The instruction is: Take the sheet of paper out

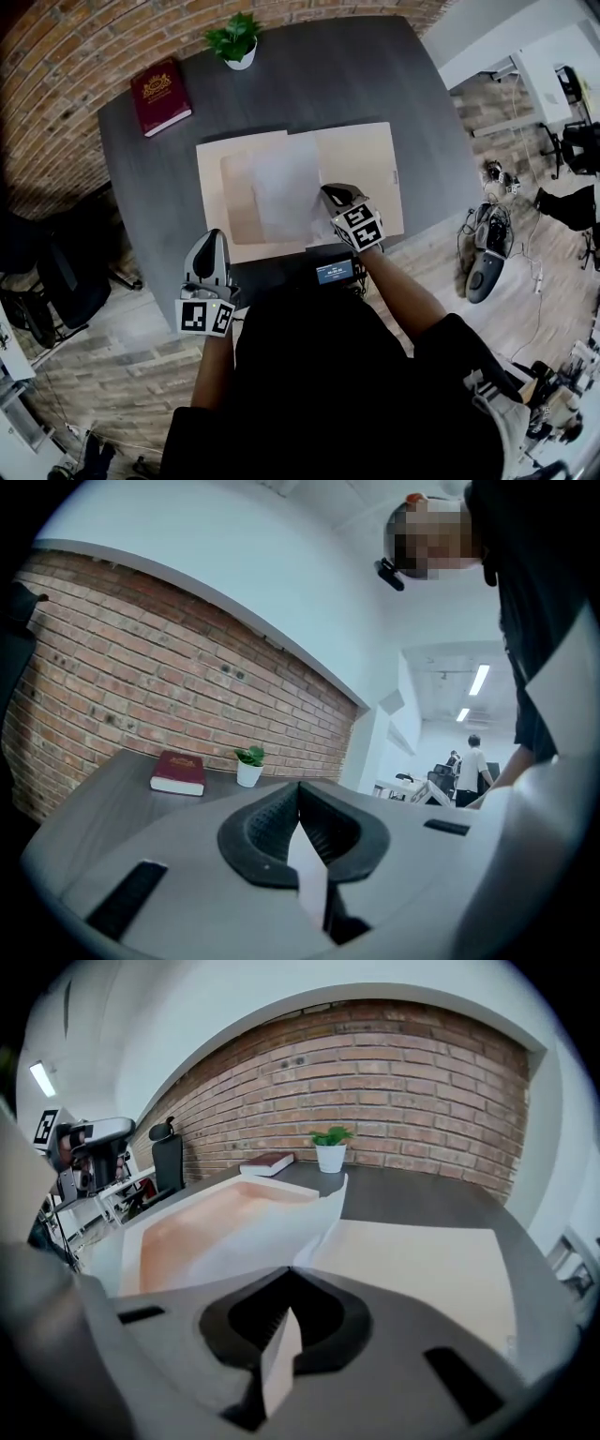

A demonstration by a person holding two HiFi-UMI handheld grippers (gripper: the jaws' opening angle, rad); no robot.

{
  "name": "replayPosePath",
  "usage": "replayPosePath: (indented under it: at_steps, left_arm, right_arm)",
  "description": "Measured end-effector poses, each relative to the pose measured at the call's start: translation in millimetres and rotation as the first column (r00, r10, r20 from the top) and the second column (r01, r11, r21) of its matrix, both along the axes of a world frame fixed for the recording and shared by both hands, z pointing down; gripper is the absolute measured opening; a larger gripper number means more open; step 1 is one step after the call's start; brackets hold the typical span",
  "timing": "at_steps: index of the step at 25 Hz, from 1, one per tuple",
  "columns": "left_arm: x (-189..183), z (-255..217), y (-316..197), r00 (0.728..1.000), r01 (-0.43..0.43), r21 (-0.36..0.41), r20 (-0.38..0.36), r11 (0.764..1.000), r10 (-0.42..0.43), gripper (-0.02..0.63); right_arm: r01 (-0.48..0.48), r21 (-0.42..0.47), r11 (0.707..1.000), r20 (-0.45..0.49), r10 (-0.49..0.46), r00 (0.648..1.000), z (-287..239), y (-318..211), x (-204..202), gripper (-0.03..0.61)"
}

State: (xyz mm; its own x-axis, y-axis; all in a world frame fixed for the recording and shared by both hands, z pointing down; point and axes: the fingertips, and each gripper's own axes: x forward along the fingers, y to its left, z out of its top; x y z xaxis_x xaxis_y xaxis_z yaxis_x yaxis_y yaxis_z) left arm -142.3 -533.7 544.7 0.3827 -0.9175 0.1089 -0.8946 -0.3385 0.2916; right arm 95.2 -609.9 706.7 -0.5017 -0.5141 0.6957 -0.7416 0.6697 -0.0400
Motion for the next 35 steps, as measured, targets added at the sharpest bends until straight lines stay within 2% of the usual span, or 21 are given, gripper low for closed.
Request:
replayPosePath:
  at_steps: [9, 17, 26, 35]
  left_arm:
    - [20, -10, 14, 0.997, -0.076, 0.038, -0.022, 0.996, 0.077, -0.005]
    - [56, -18, 27, 0.981, -0.190, 0.067, -0.030, 0.979, 0.192, -0.005]
    - [81, -27, 39, 0.967, -0.252, 0.089, -0.025, 0.964, 0.255, -0.005]
    - [104, -50, 72, 0.972, -0.233, 0.122, 0.000, 0.965, 0.235, -0.005]
  right_arm:
    - [-0.099, 0.072, 0.993, -0.030, 0.101, 0.994, -31, 20, 56, 0.005]
    - [-0.181, 0.152, 0.972, -0.019, 0.186, 0.982, -66, 34, 104, 0.005]
    - [-0.108, 0.311, 0.944, -0.075, 0.137, 0.988, -124, 48, 120, 0.005]
    - [-0.056, 0.459, 0.887, 0.006, 0.060, 0.998, -202, 92, 109, 0.005]
